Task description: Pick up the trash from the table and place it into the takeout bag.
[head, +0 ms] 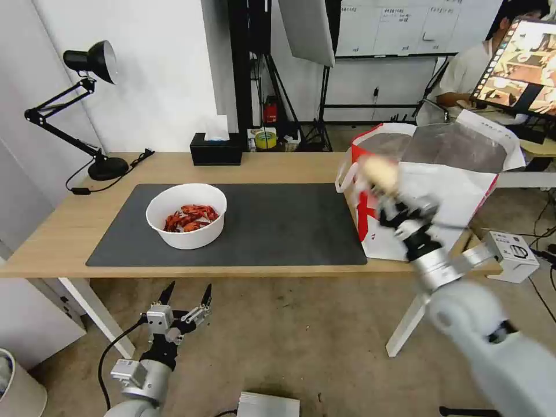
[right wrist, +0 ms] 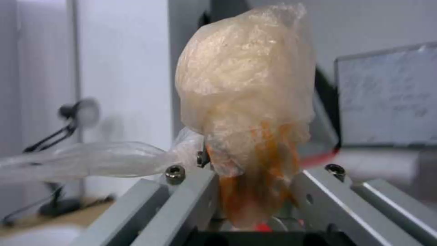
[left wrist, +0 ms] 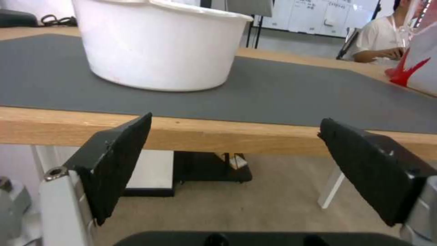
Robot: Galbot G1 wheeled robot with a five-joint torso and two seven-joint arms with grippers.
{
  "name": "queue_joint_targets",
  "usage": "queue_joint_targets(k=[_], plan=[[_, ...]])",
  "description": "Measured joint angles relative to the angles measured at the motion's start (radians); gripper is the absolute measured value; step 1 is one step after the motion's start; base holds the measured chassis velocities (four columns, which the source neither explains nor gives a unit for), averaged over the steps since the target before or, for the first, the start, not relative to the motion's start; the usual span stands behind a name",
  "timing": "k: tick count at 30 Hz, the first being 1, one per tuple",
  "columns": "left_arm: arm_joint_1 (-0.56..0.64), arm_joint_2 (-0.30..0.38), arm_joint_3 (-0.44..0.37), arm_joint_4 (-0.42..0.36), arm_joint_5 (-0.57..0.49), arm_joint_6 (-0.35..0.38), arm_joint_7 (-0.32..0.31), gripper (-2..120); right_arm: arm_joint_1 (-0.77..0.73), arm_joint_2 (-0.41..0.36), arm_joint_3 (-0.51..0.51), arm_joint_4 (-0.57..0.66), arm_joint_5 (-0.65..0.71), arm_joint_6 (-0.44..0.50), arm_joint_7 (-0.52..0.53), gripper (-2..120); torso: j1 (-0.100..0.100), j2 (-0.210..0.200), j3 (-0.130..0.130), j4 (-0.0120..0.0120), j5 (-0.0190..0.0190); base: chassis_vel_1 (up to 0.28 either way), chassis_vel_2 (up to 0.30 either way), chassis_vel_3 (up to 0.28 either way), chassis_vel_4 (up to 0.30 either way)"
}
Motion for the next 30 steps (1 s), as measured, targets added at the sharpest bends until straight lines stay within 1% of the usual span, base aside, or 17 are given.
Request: queue_joint_targets(k=[2,4,5,10,12,13,14,17,18,19,21,22,24,25,27,28,30], plan=[[0.000,-0.001,0.002,0.000,0.001,0.000,0.000,100,0.024,-0.020,0.017,0.000,0.027,-0.009,0.006,4,0.000,0.000,0.000,-0.0001,0.0002,0.000,0.000,0.000,0.000],[0.000,-0.002,0.005,0.003,0.004,0.000,0.000,100,0.099,-0.063,0.034,-0.011,0.084,-0.043,0.037,4,0.000,0.000,0.000,0.0001,0.0000,0.000,0.000,0.000,0.000],[0.000,-0.002,0.005,0.003,0.004,0.000,0.000,100,0.099,-0.063,0.034,-0.011,0.084,-0.043,0.037,4,0.000,0.000,0.000,0.0001,0.0000,0.000,0.000,0.000,0.000],[-0.006,-0.001,0.012,0.006,0.005,0.000,0.001,100,0.201,-0.148,0.046,-0.050,0.146,-0.154,0.104,4,0.000,0.000,0.000,0.0003,0.0002,0.000,0.000,0.000,0.000],[-0.007,-0.001,0.013,0.006,0.005,0.000,0.001,100,0.207,-0.159,0.050,-0.054,0.151,-0.170,0.111,4,0.000,0.000,0.000,0.0004,0.0002,0.000,0.000,0.000,0.000],[-0.012,0.004,0.019,0.009,0.005,0.000,0.001,100,0.222,-0.204,0.064,-0.071,0.175,-0.233,0.132,4,0.000,0.000,0.000,0.0000,0.0000,0.000,0.000,0.000,0.000],[-0.012,0.004,0.019,0.009,0.005,0.000,0.001,100,0.222,-0.204,0.064,-0.071,0.175,-0.233,0.132,4,0.000,0.000,0.000,0.0000,0.0000,0.000,0.000,0.000,0.000],[-0.014,0.002,0.023,0.011,0.005,-0.001,0.003,100,0.256,-0.281,0.069,-0.102,0.229,-0.372,0.165,4,0.000,0.000,0.000,0.0000,0.0002,0.000,0.000,0.000,0.000],[-0.015,0.001,0.025,0.011,0.005,-0.002,0.004,100,0.269,-0.296,0.066,-0.108,0.246,-0.402,0.171,4,0.000,0.000,0.000,0.0000,0.0002,0.000,0.000,0.000,0.000],[-0.015,0.001,0.025,0.011,0.005,-0.002,0.004,100,0.269,-0.296,0.066,-0.108,0.246,-0.402,0.171,4,0.000,0.000,0.000,0.0000,0.0002,0.000,0.000,0.000,0.000],[-0.015,-0.003,0.030,0.002,0.005,-0.003,0.004,100,0.327,-0.330,0.026,-0.127,0.291,-0.477,0.205,4,0.000,0.000,0.000,-0.0001,0.0001,0.000,0.000,0.000,0.000],[-0.015,-0.003,0.030,0.002,0.005,-0.003,0.004,100,0.327,-0.330,0.026,-0.127,0.291,-0.477,0.205,4,0.000,0.000,0.000,-0.0001,0.0001,0.000,0.000,0.000,0.000],[-0.009,-0.006,0.041,-0.019,0.008,-0.003,0.005,100,0.414,-0.344,-0.040,-0.151,0.316,-0.541,0.250,4,0.000,0.000,0.000,0.0001,-0.0002,0.000,0.000,0.000,0.000],[-0.009,-0.006,0.041,-0.019,0.008,-0.003,0.005,100,0.414,-0.344,-0.040,-0.151,0.316,-0.541,0.250,4,0.000,0.000,0.000,0.0001,-0.0002,0.000,0.000,0.000,0.000],[0.007,-0.009,0.057,-0.042,0.031,-0.006,0.006,100,0.488,-0.344,-0.102,-0.174,0.343,-0.609,0.297,3,0.000,0.000,0.000,0.0002,0.0000,0.000,0.000,0.000,0.000],[0.007,-0.009,0.057,-0.042,0.031,-0.006,0.006,100,0.488,-0.344,-0.102,-0.174,0.343,-0.609,0.297,3,0.000,0.000,0.000,0.0002,0.0000,0.000,0.000,0.000,0.000],[0.024,-0.021,0.077,-0.060,0.057,-0.014,0.011,100,0.551,-0.336,-0.160,-0.201,0.385,-0.660,0.341,3,0.000,0.000,0.000,0.0003,0.0000,0.000,0.000,0.000,0.000]])
